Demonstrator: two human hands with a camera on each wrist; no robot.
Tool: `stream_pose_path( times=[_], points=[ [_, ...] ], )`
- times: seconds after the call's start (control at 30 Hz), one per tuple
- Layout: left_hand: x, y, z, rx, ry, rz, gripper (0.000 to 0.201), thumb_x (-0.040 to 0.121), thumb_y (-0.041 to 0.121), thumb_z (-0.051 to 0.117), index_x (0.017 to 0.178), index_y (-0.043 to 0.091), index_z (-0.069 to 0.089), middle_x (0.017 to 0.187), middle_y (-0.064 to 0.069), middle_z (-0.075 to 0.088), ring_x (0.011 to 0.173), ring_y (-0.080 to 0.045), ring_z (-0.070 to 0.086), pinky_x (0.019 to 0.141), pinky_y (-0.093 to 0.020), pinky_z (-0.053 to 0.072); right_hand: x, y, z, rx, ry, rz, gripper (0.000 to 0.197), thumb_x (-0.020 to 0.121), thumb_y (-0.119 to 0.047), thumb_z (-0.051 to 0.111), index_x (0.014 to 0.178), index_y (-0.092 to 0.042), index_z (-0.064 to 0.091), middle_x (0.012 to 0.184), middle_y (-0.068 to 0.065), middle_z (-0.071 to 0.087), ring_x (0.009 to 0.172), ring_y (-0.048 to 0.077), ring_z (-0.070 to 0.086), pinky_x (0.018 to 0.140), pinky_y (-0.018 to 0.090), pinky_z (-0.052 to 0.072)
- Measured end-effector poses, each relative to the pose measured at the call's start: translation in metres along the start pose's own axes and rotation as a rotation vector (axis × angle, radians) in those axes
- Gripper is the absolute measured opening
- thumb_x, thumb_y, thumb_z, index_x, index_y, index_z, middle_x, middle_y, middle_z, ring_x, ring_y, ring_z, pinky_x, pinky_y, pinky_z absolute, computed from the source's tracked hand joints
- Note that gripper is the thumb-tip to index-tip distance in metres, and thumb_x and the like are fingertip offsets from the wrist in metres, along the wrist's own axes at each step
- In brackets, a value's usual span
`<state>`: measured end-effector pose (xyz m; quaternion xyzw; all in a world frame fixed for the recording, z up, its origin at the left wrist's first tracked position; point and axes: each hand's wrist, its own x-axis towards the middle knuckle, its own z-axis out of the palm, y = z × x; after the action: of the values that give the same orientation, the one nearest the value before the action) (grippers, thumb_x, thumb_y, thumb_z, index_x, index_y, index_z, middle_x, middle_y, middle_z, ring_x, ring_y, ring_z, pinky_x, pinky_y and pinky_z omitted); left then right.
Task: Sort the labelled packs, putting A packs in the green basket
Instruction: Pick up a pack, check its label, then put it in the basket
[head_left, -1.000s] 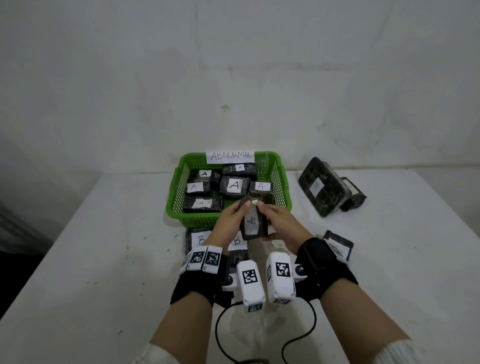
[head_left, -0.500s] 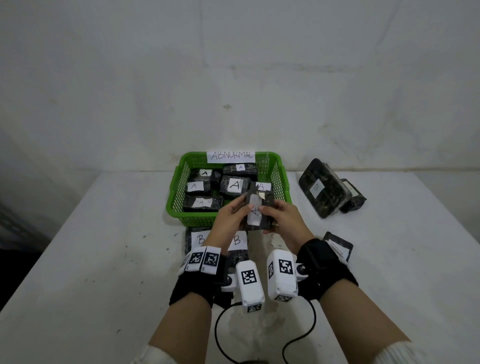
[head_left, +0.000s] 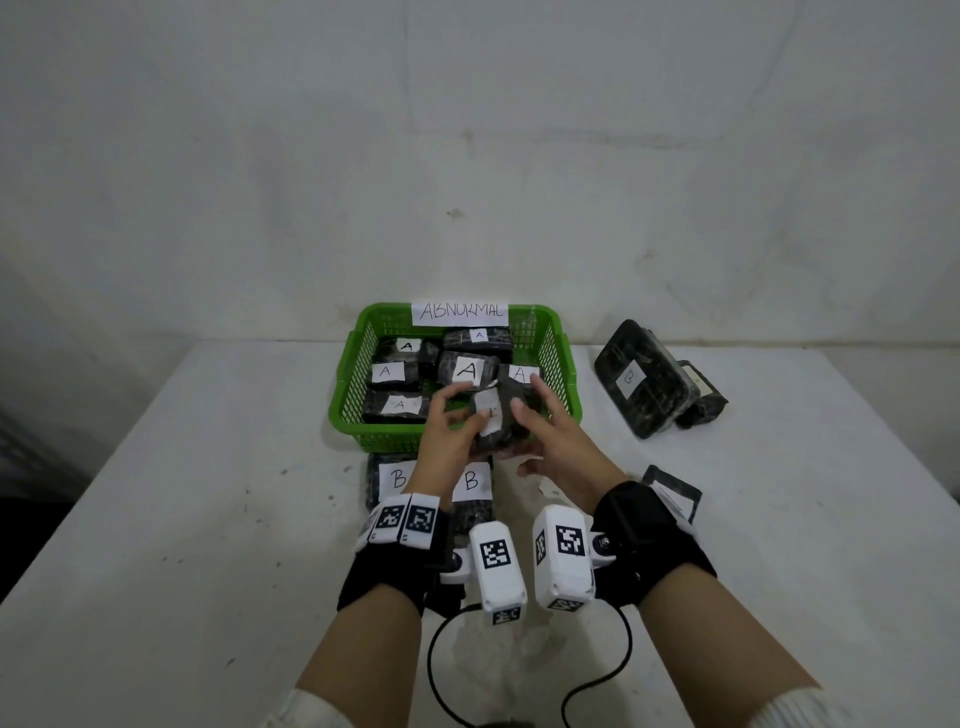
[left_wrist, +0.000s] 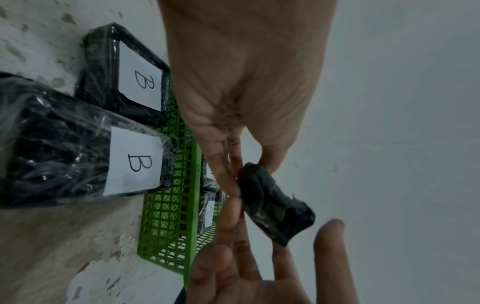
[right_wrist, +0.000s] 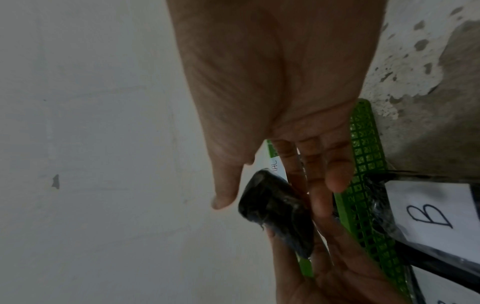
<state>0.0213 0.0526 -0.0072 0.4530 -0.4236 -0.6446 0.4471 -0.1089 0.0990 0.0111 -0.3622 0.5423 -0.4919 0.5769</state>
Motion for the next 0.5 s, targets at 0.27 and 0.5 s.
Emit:
stream_pose_path(
  times=[0.27, 0.5],
  points=[
    [-0.0026, 0.0014, 0.0006, 0.085, -0.122, -0.064, 0.022, 0.093, -0.001, 0.047, 0.111, 0.011, 0.051, 0.110, -0.013, 0.061, 0.078, -0.014, 0.061, 0.059, -0.020, 0.051, 0.0042, 0.0038, -0.0030, -0.016, 0.053, -0.064, 0.070, 0.090, -0.004, 0.061, 0.140, -0.040, 0.028, 0.108, 0.012, 0.055, 0.099, 0.026, 0.061, 0.077, 0.038, 0.053],
    [-0.0063, 0.0028, 0.0019, 0.148, -0.190, -0.035, 0.023, 0.093, -0.005, 0.046, 0.089, 0.017, 0.051, 0.092, 0.000, 0.062, 0.080, -0.010, 0.059, 0.059, -0.013, 0.051, 0.0024, 0.0011, -0.0011, 0.082, -0.011, 0.028, 0.031, 0.096, -0.022, 0.055, 0.126, -0.031, 0.054, 0.118, 0.008, 0.062, 0.107, 0.024, 0.060, 0.068, 0.034, 0.053]
  ],
)
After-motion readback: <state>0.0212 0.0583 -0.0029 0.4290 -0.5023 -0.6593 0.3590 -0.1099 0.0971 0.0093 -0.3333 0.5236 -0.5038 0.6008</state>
